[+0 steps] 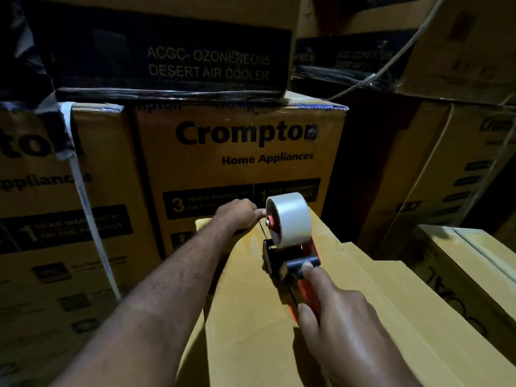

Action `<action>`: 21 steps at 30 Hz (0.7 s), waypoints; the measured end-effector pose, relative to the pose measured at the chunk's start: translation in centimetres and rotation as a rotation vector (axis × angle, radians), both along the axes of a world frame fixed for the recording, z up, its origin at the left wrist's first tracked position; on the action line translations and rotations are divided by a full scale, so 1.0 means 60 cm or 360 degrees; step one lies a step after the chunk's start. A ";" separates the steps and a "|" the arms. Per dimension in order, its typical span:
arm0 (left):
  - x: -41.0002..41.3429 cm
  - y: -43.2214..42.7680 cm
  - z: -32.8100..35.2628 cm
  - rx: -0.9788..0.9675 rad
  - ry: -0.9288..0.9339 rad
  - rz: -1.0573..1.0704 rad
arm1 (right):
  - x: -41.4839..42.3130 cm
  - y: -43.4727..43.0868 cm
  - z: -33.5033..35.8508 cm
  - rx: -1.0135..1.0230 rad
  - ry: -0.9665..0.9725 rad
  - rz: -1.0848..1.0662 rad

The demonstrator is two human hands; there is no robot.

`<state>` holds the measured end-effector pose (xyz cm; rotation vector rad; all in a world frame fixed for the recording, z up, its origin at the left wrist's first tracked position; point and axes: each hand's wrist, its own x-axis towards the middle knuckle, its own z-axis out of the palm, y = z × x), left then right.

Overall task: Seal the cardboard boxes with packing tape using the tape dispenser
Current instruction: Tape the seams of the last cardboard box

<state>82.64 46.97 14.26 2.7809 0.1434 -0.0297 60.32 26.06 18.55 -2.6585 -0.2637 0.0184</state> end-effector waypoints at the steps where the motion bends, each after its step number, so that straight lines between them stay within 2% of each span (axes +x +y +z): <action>1: -0.003 -0.003 0.001 0.0022 -0.0024 0.0009 | -0.004 -0.001 0.000 -0.0013 0.0017 -0.0005; 4: -0.021 -0.019 0.004 0.0268 -0.0082 -0.0005 | -0.008 0.000 -0.003 -0.0021 0.0029 -0.0014; 5: -0.029 -0.027 0.005 0.0262 -0.0077 -0.0061 | -0.008 0.000 -0.004 -0.0013 0.0022 -0.0014; 7: -0.058 -0.047 0.011 -0.0091 0.0069 -0.0140 | -0.004 -0.003 -0.007 0.0004 -0.0005 -0.0003; 9: -0.082 -0.057 0.015 -0.0258 0.0212 -0.0309 | -0.002 -0.011 -0.013 0.0023 -0.0014 0.0012; 12: -0.094 -0.054 0.017 0.0105 0.0280 -0.0533 | -0.005 -0.019 -0.019 0.0053 0.0010 0.0033; 16: -0.097 -0.059 0.019 0.0434 0.0235 -0.0652 | -0.007 -0.026 -0.018 0.0118 0.0009 0.0003; 21: -0.084 -0.054 -0.002 0.0428 0.0177 -0.0606 | -0.035 -0.038 -0.014 0.0111 0.0050 -0.0002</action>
